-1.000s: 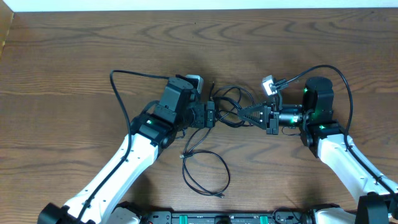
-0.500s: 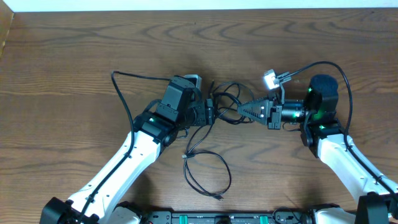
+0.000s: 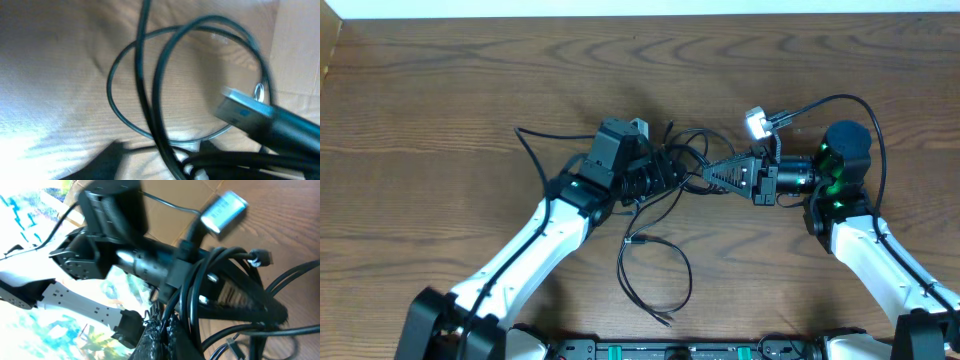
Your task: Untangle cables
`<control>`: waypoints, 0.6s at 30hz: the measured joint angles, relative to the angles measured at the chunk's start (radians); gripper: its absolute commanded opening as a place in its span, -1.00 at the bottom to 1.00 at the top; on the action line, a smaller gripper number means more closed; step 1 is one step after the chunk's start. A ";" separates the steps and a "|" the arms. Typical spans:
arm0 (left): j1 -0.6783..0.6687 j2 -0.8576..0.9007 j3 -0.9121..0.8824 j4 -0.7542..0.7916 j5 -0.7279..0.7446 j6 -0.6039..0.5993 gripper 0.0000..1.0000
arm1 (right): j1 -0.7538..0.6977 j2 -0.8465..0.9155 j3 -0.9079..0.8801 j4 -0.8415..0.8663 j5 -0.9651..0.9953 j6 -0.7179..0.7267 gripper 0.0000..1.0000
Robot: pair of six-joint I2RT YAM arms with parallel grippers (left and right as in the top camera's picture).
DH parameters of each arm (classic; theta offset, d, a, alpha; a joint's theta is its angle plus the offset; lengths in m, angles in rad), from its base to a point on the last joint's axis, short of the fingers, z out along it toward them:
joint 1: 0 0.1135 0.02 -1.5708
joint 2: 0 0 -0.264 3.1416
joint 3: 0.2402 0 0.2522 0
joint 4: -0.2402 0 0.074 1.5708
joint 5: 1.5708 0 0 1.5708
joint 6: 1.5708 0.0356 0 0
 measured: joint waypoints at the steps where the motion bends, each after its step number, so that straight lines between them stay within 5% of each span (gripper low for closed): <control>1: 0.000 0.013 0.000 0.001 0.016 -0.016 -0.85 | 0.000 0.000 0.000 0.008 0.000 0.002 -0.98; 8: 0.005 0.047 0.000 0.022 0.079 -0.059 -0.85 | -0.008 0.004 -0.002 0.151 0.002 0.068 -0.97; 18: 0.177 0.058 0.000 0.000 0.073 0.047 -0.85 | -0.079 0.002 0.000 0.047 0.014 0.024 -0.97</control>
